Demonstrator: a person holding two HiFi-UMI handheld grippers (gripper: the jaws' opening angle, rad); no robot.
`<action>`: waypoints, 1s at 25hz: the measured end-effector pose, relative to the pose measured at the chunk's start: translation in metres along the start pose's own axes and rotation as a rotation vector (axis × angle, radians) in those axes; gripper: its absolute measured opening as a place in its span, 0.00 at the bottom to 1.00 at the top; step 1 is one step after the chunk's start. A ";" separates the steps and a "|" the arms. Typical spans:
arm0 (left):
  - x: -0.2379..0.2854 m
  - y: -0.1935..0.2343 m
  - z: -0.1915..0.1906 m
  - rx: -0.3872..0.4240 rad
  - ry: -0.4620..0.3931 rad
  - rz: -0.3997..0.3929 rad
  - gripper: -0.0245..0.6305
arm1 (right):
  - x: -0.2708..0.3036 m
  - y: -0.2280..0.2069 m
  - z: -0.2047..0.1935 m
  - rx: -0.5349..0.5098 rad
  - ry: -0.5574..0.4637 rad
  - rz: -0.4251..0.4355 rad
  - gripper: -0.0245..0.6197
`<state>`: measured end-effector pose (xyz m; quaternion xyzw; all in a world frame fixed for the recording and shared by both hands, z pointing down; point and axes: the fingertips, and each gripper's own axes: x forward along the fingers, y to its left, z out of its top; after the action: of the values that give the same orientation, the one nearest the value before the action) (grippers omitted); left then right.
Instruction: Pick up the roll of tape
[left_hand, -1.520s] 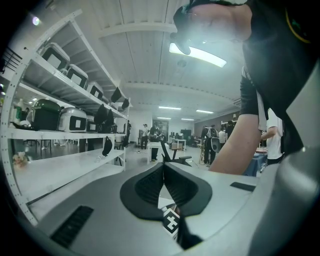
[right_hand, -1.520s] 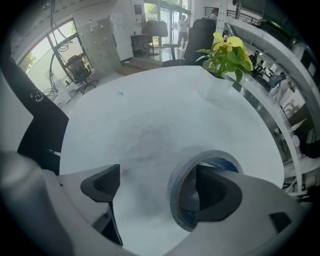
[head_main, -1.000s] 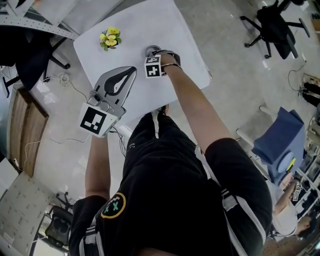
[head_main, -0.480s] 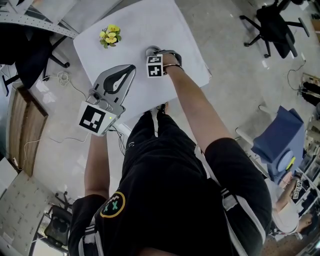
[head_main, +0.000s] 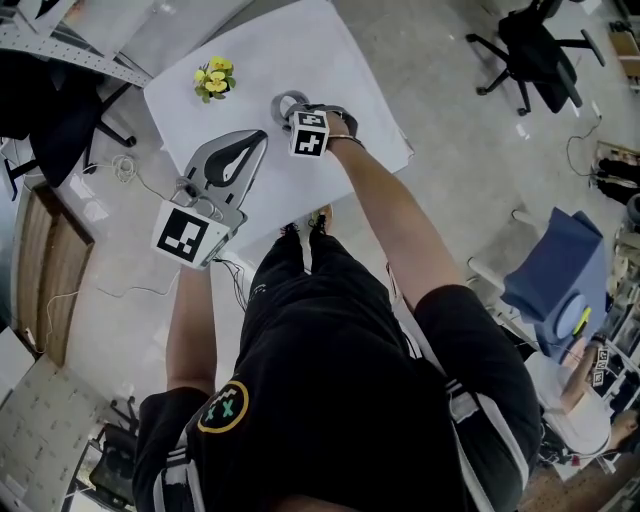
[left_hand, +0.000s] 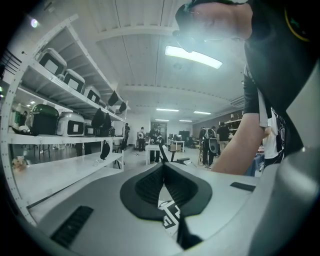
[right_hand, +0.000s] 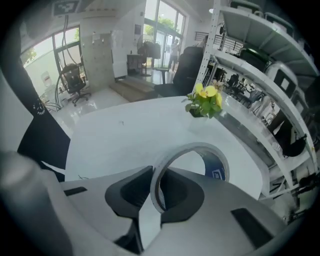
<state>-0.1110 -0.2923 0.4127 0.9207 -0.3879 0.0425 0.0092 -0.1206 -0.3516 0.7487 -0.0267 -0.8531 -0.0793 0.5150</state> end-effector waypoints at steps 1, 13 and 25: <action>-0.001 -0.001 0.000 0.000 0.000 0.001 0.07 | -0.006 0.000 0.004 0.010 -0.019 -0.011 0.15; -0.015 -0.009 0.011 0.017 -0.010 0.019 0.07 | -0.138 -0.006 0.078 0.160 -0.407 -0.165 0.15; -0.018 -0.015 0.026 0.040 -0.031 0.016 0.07 | -0.306 0.005 0.137 0.161 -0.792 -0.350 0.15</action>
<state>-0.1107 -0.2706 0.3851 0.9181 -0.3945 0.0360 -0.0157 -0.0965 -0.3129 0.4164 0.1300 -0.9798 -0.0824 0.1275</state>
